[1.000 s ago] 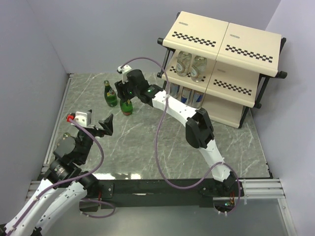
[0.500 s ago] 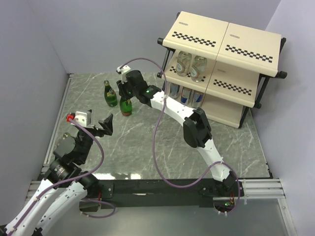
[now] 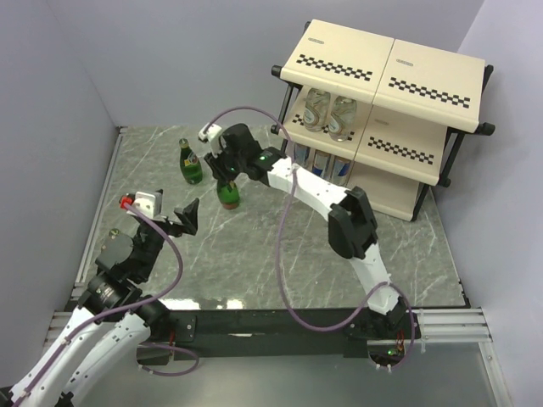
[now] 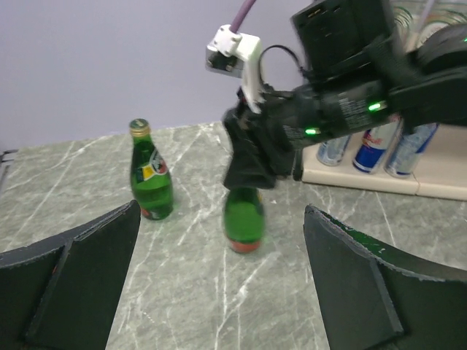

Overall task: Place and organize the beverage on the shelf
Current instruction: Pick up the drink from the center of the board.

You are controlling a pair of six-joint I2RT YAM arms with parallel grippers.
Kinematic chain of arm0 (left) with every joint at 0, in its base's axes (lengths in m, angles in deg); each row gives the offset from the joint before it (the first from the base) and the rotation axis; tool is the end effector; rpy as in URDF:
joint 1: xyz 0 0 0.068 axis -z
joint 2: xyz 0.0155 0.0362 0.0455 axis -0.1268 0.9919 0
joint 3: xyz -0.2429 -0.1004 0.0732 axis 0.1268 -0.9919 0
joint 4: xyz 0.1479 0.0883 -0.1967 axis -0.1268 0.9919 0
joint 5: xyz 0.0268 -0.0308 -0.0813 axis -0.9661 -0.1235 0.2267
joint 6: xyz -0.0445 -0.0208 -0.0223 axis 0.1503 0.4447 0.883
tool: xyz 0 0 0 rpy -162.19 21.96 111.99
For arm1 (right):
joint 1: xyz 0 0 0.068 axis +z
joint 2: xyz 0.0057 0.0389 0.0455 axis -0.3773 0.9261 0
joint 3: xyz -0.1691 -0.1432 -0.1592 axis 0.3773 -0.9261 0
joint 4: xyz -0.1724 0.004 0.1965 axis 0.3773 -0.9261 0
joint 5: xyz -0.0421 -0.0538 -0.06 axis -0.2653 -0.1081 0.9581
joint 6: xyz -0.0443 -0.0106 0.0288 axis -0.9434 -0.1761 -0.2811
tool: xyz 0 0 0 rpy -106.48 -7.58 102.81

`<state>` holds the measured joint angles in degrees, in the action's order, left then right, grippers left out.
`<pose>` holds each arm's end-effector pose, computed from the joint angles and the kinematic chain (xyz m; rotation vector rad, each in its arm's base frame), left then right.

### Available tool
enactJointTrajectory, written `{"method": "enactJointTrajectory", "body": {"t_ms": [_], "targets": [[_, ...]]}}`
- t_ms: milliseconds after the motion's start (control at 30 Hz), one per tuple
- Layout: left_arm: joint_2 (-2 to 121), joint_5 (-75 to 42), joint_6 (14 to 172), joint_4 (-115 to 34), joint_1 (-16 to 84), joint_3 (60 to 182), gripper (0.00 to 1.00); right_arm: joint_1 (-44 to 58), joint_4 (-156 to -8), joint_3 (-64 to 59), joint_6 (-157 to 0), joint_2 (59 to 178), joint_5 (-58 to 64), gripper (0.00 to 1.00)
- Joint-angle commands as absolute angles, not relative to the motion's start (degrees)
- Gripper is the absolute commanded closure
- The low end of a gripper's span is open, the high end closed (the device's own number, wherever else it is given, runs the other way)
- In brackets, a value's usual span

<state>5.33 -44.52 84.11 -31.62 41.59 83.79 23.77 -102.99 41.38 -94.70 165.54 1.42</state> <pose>0.0938 -0.0494 0.3384 0.1255 1.4566 -0.2760 0.3640 0.3846 0.2854 -1.0854 1.8502 0.5575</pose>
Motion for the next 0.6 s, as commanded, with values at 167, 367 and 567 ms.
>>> {"method": "enactJointTrajectory", "body": {"t_ms": [167,367,567], "targets": [[9.5,-31.8,86.0,-35.0,40.3,83.8,0.01,22.2,-107.7,23.9,-108.2,140.3,-10.2,1.00],[18.7,-18.7,94.5,-37.1,38.9,87.6,0.00,21.2,-108.7,12.1,-108.7,124.4,-9.0,1.00],[28.1,-7.5,99.9,-44.9,38.8,91.9,0.00,17.4,-113.6,12.4,-104.0,117.2,-8.7,1.00]]}}
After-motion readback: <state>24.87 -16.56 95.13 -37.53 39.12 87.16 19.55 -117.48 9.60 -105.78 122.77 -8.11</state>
